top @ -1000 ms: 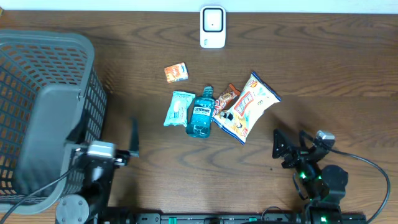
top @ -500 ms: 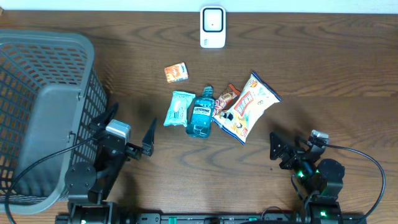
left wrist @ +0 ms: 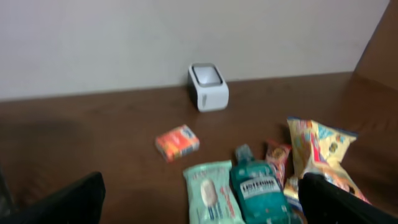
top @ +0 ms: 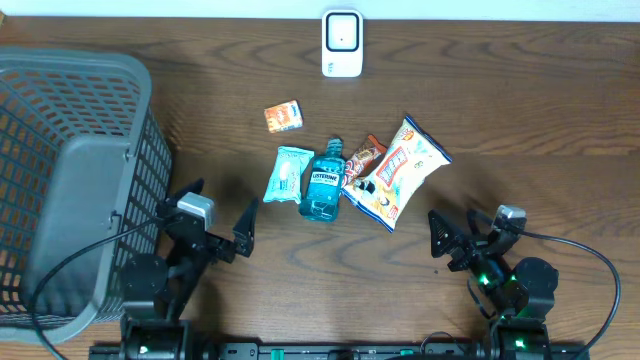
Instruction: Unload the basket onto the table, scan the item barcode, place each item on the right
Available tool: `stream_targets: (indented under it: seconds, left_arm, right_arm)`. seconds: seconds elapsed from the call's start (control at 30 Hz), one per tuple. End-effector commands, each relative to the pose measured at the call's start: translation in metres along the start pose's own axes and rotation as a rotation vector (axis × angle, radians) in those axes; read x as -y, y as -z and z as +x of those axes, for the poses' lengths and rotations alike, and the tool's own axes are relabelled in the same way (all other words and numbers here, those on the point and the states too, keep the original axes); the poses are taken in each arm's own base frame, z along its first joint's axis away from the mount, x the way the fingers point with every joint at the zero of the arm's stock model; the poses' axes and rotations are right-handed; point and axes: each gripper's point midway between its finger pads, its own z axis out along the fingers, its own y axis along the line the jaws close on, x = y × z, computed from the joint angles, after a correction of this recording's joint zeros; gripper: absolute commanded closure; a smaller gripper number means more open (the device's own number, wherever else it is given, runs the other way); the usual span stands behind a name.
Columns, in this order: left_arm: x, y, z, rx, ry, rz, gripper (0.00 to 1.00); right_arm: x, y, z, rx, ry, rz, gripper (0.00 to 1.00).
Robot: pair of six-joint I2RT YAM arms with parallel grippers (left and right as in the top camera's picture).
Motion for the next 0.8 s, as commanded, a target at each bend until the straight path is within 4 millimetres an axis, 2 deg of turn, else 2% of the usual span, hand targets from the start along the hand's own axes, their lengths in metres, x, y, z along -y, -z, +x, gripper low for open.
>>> stream_targets:
  seconds: [0.0,0.37,0.67,0.77]
  left_arm:
    - [0.0,-0.002,0.022,-0.041,0.054,0.012,0.01]
    - [-0.003,-0.002,0.06,-0.14,0.096,0.0,0.01]
    - [-0.001,0.009,0.108,-0.339,0.18,-0.017,0.01]
    - [0.0,0.015,0.124,-0.405,0.208,-0.022,0.01]
  right_arm:
    - [-0.008,0.0,-0.003,-0.002,-0.001,-0.028,0.01]
    - [-0.007,0.0,-0.001,-0.009,0.003,-0.027,0.01]
    - [-0.008,0.0,0.001,-0.018,-0.008,-0.03,0.01]
    - [-0.022,0.001,-0.004,-0.01,-0.02,-0.104,0.01]
